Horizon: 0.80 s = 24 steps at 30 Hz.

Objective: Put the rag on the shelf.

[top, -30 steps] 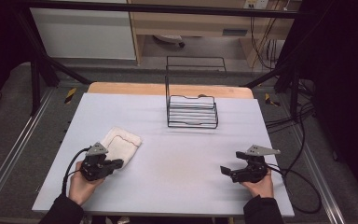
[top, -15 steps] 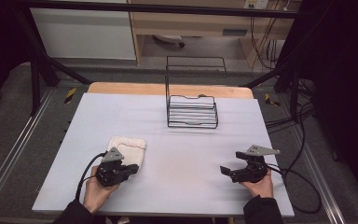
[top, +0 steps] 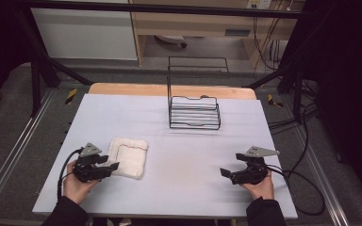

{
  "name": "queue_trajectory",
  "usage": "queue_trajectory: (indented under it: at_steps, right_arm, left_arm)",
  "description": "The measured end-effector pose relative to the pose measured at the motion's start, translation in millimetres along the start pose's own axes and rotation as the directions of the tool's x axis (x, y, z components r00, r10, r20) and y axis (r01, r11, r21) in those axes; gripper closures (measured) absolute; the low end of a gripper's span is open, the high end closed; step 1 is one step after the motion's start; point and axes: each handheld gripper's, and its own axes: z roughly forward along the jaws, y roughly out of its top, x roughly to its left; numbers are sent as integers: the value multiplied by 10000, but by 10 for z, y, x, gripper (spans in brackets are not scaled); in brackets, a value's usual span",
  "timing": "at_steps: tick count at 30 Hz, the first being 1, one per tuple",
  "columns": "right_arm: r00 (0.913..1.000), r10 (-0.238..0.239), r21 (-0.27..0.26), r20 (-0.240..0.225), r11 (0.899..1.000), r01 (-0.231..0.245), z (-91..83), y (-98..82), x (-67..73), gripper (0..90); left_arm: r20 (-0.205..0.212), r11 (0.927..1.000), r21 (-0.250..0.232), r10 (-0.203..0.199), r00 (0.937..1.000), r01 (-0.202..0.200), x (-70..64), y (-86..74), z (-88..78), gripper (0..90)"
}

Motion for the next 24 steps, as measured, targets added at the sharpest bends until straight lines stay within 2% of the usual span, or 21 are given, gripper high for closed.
queue_trajectory:
  at_steps: [3,5,10,12,16,24]
  right_arm:
    - [10000,-88,17,4,10000,88,27,21,27,6]
    - [10000,-78,-7,-7,10000,78,50,40,53,6]
    - [9998,-210,-23,74,9998,211,132,142,168,10]
    - [9996,-259,-56,74,9996,260,193,208,225,16]
    - [9994,-356,-10,-29,9994,356,386,370,389,34]
    - [9973,-543,216,-496,9982,554,937,698,759,58]
  left_arm:
    - [-237,9992,98,-374,9990,376,123,-35,-21,430]
    - [-194,9981,257,-546,9983,551,163,-53,-11,436]
    - [-31,9969,616,-497,9988,498,155,-95,34,502]
    - [76,9960,643,-632,9980,626,160,-112,42,533]
    - [367,9948,702,-769,9964,742,164,-130,43,620]
    - [300,9944,850,-651,9974,624,122,-119,62,664]
